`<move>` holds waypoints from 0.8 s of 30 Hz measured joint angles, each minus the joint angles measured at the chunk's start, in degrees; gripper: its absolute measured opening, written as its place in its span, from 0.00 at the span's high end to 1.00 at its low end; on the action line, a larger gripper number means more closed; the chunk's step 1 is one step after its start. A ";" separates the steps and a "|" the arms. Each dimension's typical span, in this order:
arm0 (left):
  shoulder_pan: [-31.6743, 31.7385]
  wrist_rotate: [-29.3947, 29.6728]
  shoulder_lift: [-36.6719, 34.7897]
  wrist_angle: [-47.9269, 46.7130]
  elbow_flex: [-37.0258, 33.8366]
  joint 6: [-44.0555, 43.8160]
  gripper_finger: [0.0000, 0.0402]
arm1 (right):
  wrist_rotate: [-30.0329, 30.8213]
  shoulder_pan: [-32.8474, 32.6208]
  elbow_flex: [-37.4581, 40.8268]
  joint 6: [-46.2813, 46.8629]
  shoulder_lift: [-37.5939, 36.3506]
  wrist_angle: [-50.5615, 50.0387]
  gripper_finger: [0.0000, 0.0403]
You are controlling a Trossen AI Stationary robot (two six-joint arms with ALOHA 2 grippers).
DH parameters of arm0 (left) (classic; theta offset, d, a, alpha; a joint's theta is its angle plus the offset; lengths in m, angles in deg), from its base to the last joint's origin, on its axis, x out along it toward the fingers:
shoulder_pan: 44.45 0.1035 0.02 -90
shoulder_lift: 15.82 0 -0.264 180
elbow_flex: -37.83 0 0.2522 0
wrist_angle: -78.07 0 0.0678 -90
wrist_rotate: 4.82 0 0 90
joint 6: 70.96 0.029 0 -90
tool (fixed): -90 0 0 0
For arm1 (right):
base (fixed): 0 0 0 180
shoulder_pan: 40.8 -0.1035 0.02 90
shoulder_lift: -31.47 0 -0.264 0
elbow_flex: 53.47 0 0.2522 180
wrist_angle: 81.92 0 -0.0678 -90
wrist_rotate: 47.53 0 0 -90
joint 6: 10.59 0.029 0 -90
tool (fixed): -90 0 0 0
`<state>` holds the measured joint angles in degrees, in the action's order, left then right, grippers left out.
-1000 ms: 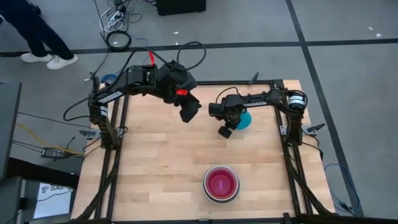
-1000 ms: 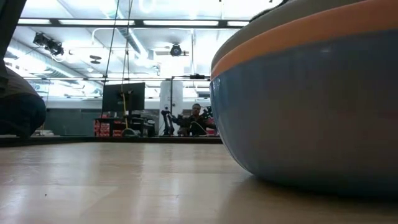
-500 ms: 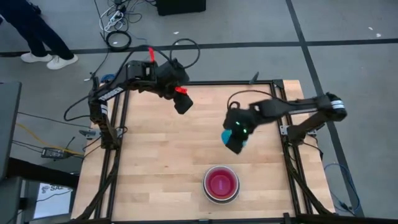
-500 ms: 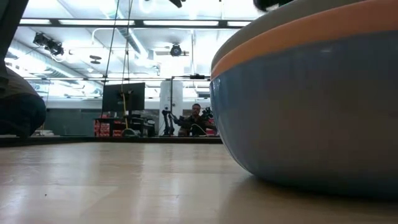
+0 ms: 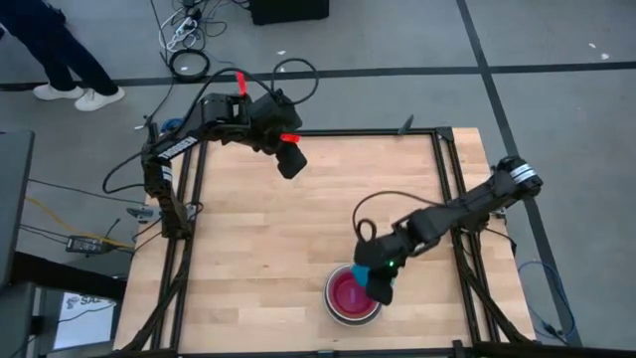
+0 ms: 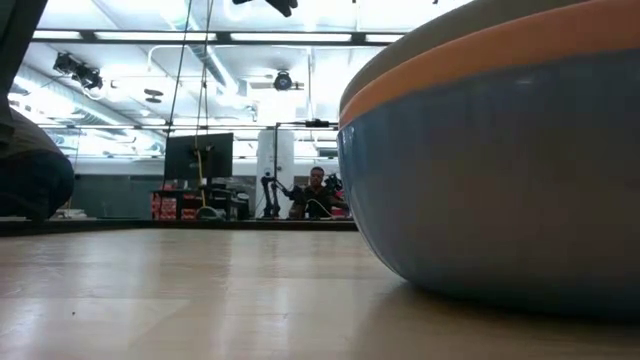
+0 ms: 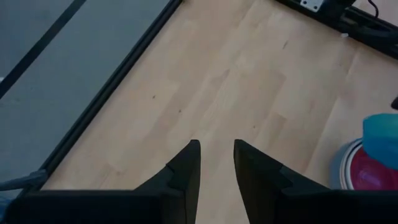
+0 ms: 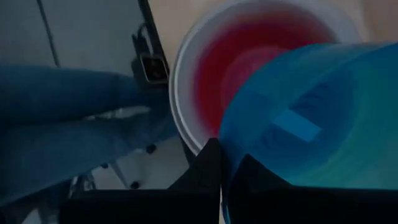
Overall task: Nest bowls inside each other
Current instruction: Stack the blue bowl on top of the violet bowl, then return to Home Position
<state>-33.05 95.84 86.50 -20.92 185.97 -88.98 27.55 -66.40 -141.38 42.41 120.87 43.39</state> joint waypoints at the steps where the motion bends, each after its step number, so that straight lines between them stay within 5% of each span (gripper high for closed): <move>1: 0.00 0.00 0.00 -0.02 0.00 0.00 0.74 | -0.57 -0.35 0.00 0.63 0.66 0.49 1.00; 15: -0.02 -0.33 0.04 -0.01 0.00 1.31 0.74 | -2.73 0.34 0.00 7.36 2.38 7.66 0.77; 24: -0.02 -0.33 0.04 -0.02 0.00 2.60 0.74 | -0.10 0.39 0.00 9.07 2.38 8.23 0.73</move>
<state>-33.07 95.51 86.54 -20.94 185.97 -86.38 27.45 -66.01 -141.38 51.48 123.26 51.62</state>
